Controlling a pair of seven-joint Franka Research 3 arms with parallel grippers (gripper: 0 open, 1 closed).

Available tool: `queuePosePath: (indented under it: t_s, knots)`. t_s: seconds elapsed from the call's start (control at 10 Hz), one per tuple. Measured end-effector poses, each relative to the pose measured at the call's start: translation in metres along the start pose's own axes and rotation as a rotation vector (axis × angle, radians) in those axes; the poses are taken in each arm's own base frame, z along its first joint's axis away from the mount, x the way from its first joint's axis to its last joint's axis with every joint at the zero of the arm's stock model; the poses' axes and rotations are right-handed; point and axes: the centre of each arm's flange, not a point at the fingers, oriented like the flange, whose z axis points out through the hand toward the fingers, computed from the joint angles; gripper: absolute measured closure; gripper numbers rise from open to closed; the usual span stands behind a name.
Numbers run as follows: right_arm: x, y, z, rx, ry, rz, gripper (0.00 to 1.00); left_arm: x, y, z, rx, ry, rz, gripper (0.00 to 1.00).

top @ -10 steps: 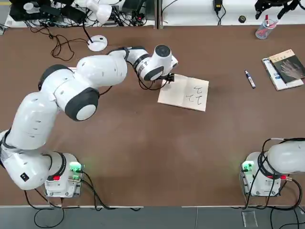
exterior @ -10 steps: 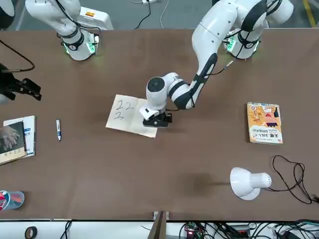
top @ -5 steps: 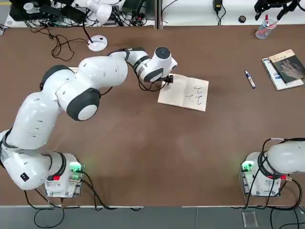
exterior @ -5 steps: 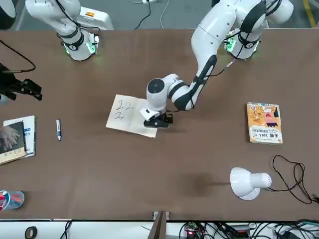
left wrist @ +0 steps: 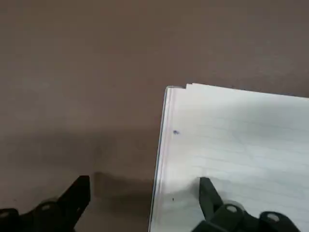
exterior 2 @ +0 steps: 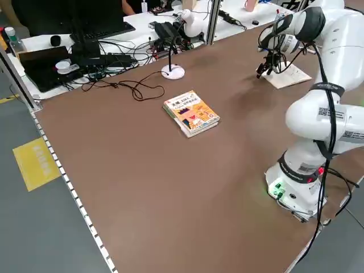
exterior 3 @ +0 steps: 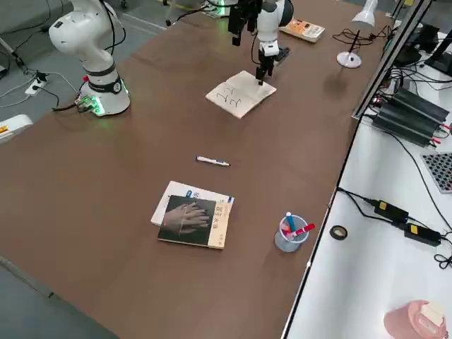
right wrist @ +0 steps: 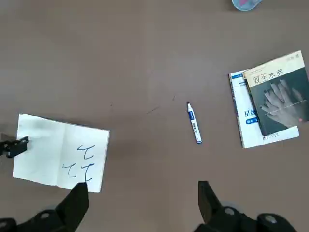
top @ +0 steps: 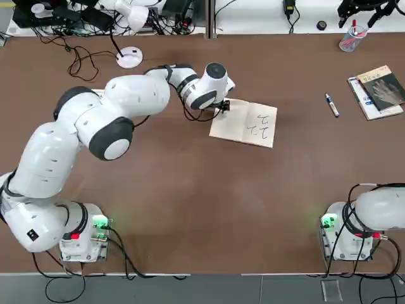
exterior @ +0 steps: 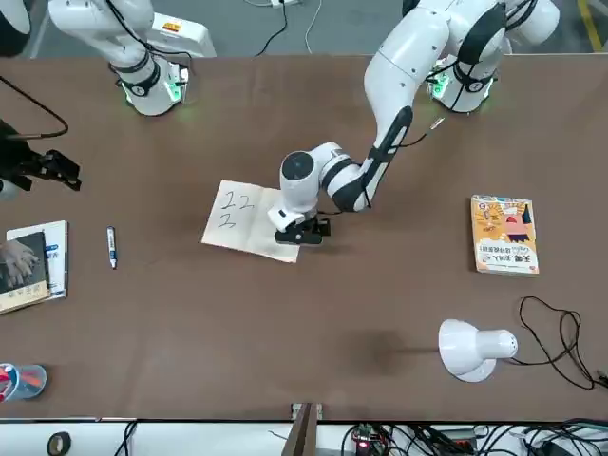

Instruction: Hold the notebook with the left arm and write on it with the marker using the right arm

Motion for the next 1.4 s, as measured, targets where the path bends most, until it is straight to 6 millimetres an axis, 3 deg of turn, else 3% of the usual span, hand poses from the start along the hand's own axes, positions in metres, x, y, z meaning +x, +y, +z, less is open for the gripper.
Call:
queuePosePath:
  t_s: [0.5,0.9,1.1,1.4]
  knots:
    - [-0.004,0.0,0.01,-0.006,-0.043,-0.018,0.0,0.0,0.0,0.0,0.0,0.0,0.0,0.0]
    - [-0.006,0.006,0.019,-0.005,-0.09,-0.163,0.0,0.0,0.0,0.0,0.0,0.0,0.0,0.0]
    - [0.001,0.025,0.03,0.004,-0.112,-0.257,0.0,0.0,0.0,0.0,0.0,0.0,0.0,0.0]
    - [0.022,0.064,0.063,0.029,-0.14,-0.4,0.0,0.0,0.0,0.0,0.0,0.0,0.0,0.0]
